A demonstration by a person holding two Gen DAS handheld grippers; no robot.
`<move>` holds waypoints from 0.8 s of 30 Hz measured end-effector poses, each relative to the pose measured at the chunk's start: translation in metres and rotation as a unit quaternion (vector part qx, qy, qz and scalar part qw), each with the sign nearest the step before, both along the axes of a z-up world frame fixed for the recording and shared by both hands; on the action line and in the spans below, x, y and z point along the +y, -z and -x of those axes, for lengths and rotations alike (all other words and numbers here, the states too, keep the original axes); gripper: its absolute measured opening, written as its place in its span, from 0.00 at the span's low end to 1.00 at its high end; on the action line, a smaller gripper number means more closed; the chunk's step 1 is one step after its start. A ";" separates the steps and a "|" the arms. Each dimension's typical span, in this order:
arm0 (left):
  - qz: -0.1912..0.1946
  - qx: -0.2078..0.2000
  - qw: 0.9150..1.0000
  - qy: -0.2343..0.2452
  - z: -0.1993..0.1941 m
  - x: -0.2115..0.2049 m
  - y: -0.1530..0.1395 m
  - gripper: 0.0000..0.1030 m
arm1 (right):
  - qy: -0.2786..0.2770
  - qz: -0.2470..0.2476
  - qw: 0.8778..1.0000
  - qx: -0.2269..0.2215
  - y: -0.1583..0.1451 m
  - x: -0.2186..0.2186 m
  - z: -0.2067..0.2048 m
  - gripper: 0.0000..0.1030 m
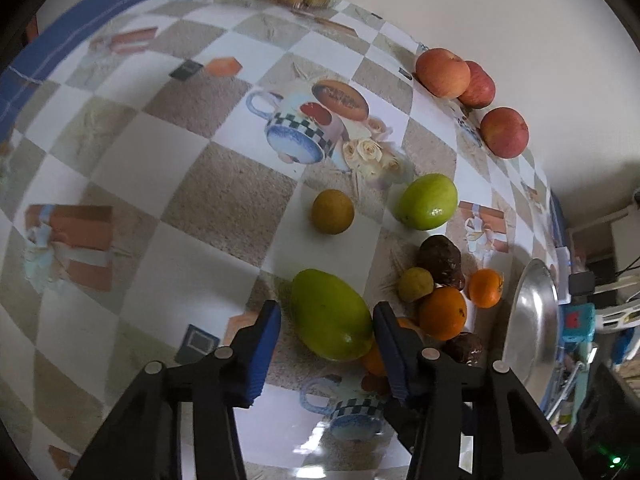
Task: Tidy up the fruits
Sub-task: 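Grasp a brown dried date with the right tool while the left tool grasps a green pear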
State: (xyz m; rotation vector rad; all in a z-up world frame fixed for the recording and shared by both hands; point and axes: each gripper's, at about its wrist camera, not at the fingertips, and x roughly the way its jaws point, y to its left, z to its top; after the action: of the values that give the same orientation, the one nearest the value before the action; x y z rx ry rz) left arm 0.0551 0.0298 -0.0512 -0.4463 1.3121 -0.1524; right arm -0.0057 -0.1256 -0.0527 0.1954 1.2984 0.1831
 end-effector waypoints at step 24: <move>0.045 0.003 0.998 -0.034 0.012 0.017 -0.009 0.43 | 0.015 -0.002 0.998 -0.061 -0.040 -0.005 0.002 0.36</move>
State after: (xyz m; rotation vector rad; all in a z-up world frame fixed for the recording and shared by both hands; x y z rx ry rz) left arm 0.0434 0.0469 -0.0419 -0.5668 1.2976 -0.1543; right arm -0.0080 -0.1302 -0.0122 0.2046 1.1735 0.1703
